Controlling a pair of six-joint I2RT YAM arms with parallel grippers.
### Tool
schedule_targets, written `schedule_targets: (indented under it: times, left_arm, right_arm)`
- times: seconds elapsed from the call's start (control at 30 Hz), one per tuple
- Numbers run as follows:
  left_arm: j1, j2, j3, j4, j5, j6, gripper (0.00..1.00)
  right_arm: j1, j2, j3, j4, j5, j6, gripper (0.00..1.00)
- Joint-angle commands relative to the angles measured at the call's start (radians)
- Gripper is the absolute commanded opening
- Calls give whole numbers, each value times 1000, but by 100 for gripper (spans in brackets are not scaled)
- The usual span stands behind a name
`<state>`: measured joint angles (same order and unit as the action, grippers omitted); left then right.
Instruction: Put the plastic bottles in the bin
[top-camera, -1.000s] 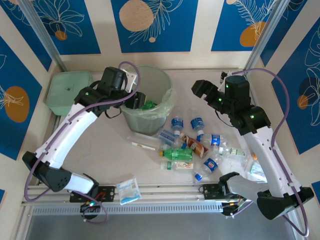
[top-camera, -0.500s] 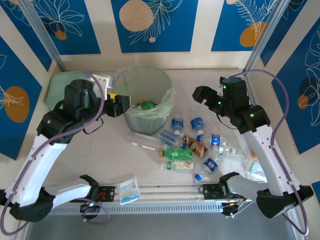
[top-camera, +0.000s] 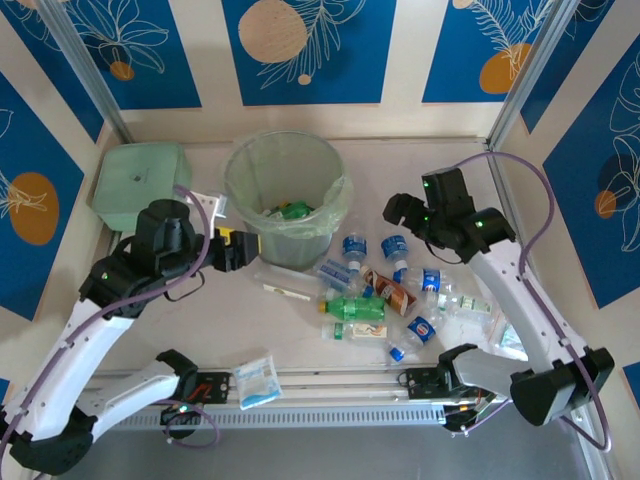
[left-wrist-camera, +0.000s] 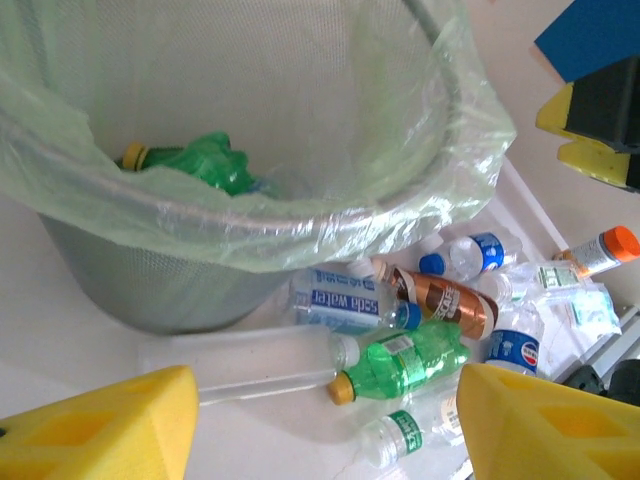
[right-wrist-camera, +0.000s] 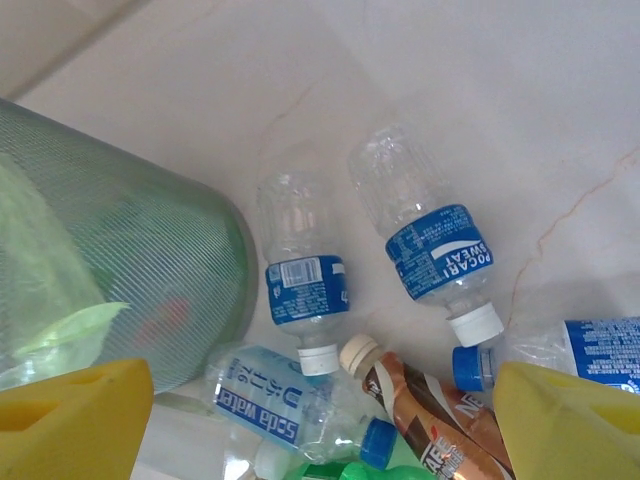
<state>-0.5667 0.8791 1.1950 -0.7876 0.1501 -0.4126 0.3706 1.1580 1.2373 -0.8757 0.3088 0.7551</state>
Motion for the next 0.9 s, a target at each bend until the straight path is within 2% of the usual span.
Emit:
schedule_targets:
  times: [0.0,0.13,0.4,0.63,0.73,0.8,0.87]
  left_arm:
    - [4,-14,-14,41,46,-44,69]
    - [-2,-46,-3,-9,10,-58,69]
    - [-4,-105,-77,32,62,-111,70]
    - [-6,-47,-95,89,126,-125,69]
    - [-7,-30,-98,112,141,-122,70]
    - [-8,-22,-98,121,143,-120,70]
    - [-8,-18,-101,134,141,-117,70]
  right_arm:
    - [28,18,17,-56,29,16,89]
    - [65,37,51,-145,54,36,89]
    - [88,44,79,-272,98,53,90]
    - [87,22,-64,-276,131,114,89]
    - [81,14,-110,-326,210,177,89]
    - [51,-15,-152,-356,246,221,90]
    - [14,-57,-216,-342,227,233,90]
